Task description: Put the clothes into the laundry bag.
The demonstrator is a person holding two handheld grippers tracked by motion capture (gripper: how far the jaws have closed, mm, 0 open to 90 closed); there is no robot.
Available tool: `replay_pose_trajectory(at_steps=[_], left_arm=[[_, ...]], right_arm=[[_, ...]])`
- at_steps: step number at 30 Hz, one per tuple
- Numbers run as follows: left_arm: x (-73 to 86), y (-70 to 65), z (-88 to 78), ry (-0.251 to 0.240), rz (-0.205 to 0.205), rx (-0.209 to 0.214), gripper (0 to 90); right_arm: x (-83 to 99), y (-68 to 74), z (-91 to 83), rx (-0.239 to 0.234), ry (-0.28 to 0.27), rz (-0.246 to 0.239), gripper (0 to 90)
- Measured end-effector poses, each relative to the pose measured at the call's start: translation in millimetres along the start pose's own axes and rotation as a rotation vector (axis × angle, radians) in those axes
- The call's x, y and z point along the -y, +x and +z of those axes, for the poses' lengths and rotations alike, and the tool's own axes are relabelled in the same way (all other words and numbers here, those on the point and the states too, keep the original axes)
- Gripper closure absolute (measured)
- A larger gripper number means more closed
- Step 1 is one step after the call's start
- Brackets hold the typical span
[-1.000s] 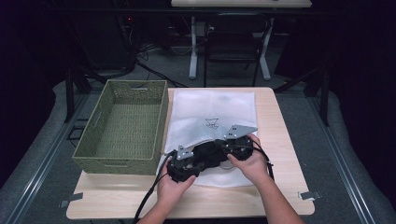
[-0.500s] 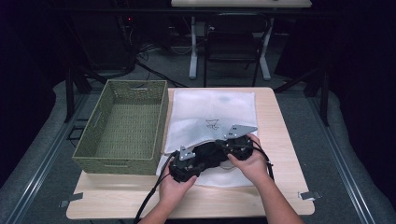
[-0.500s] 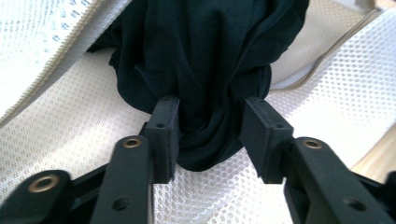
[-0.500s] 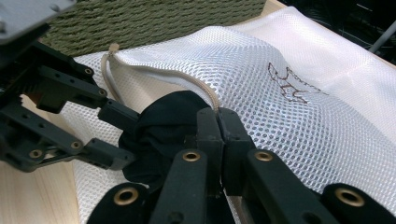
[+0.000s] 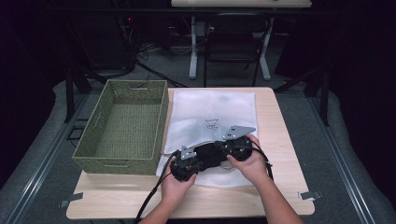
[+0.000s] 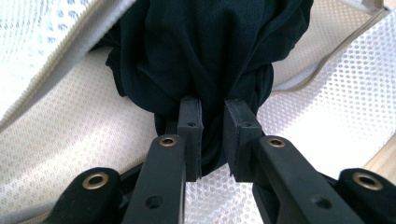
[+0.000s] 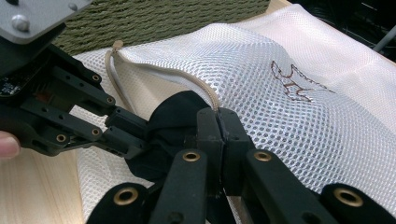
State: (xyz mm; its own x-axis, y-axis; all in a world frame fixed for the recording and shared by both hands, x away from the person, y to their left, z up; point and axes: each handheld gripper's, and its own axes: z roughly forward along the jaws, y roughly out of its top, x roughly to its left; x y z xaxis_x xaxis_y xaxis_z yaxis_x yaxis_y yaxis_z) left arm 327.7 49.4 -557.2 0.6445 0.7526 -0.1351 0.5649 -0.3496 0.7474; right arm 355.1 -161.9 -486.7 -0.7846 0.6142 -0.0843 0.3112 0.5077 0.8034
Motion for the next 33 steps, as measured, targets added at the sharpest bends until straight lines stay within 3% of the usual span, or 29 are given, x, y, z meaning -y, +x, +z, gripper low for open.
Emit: replay_pose_trajectory(at_steps=[7,14,33], left_arm=[[-4.8,0.2,2.3,-0.007,-0.015,0.006,80.5],[-10.2,0.8,6.4,-0.007,-0.004,-0.007,80.9],[-21.0,5.3,15.9,-0.015,-0.022,-0.033,81.3]], right_arm=[[-0.3,0.5,0.0,0.0,0.001,0.002,89.2],[-0.7,1.0,-0.3,-0.003,-0.004,0.0,89.2],[-0.7,1.8,-0.2,-0.007,-0.003,0.0,89.2]])
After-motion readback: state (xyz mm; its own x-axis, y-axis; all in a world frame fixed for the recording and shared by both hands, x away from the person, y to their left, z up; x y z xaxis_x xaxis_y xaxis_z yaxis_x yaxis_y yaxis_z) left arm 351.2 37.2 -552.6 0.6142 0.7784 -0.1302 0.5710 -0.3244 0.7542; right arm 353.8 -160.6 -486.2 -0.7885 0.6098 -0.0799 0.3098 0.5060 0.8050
